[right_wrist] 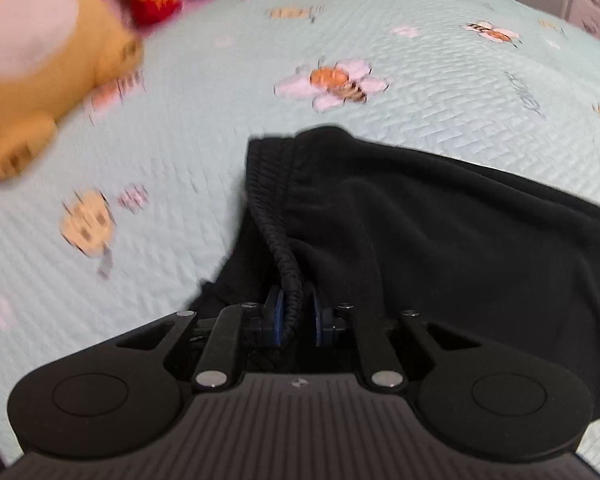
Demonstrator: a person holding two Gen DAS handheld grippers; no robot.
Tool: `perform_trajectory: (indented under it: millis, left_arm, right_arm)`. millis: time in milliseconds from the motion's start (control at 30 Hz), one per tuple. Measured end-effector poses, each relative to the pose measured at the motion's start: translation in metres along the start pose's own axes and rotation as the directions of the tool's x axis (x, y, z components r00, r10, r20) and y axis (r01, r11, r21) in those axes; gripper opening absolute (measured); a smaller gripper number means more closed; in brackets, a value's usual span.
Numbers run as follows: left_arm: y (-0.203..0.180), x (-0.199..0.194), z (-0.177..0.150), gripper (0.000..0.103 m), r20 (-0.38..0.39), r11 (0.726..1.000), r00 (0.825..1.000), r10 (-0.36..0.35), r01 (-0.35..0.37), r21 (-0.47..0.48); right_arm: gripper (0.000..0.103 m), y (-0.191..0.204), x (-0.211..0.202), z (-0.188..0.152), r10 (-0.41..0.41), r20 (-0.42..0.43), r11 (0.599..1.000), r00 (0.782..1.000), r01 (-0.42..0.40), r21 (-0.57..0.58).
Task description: Fold clothes
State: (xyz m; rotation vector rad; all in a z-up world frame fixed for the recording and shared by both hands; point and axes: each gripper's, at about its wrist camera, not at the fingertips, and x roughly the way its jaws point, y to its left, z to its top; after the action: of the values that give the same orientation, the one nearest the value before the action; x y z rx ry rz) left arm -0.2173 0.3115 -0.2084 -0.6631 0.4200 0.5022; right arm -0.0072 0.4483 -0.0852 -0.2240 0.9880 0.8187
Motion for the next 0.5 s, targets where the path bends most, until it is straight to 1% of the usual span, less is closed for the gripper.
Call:
perform_trajectory:
  millis: [67,100,167,200,267,333,367,433,500]
  left_arm:
    - [0.000,-0.001,0.000,0.055,0.012,1.000,1.000,0.000,0.000,-0.003]
    - [0.000,-0.001,0.000,0.055,0.018,1.000,1.000,0.002,-0.002,-0.003]
    - [0.001,-0.001,0.000,0.056,0.028,1.000,1.000,0.011,-0.011,-0.006]
    - [0.003,-0.003,0.001,0.056,0.035,1.000,0.999,0.017,-0.017,-0.013]
    - [0.008,-0.005,0.002,0.056,0.053,0.999,0.998,0.031,-0.029,-0.029]
    - [0.014,-0.010,0.004,0.056,0.086,0.998,0.995,0.046,-0.041,-0.056]
    - [0.018,-0.013,0.006,0.055,0.109,0.996,0.992,0.057,-0.049,-0.071]
    - [0.023,-0.018,0.007,0.056,0.152,0.992,0.985,0.087,-0.072,-0.102]
    - [0.028,-0.022,0.010,0.056,0.191,0.984,0.973,0.133,-0.107,-0.141]
  right_arm:
    - [0.016,0.000,-0.006,-0.001,0.078,0.026,0.997,0.997,-0.078,0.012]
    - [0.022,0.005,-0.003,-0.002,0.099,0.019,0.995,0.995,-0.099,-0.003]
    - [0.040,0.016,0.009,-0.005,0.127,-0.025,0.992,0.992,-0.128,-0.016]
    - [0.040,0.019,0.013,-0.007,0.131,-0.039,0.991,0.991,-0.131,-0.008]
    - [0.040,0.012,0.001,-0.010,0.120,-0.004,0.992,0.993,-0.120,0.045]
    - [0.042,-0.014,-0.030,-0.021,0.139,0.053,0.985,0.989,-0.143,0.094]
    - [0.050,-0.027,-0.046,-0.027,0.147,0.082,0.981,0.986,-0.156,0.117]
    - [0.061,-0.056,-0.078,-0.041,0.153,0.137,0.970,0.979,-0.175,0.168]
    - [0.064,-0.105,-0.114,-0.078,0.115,0.155,0.951,0.981,-0.154,0.267]
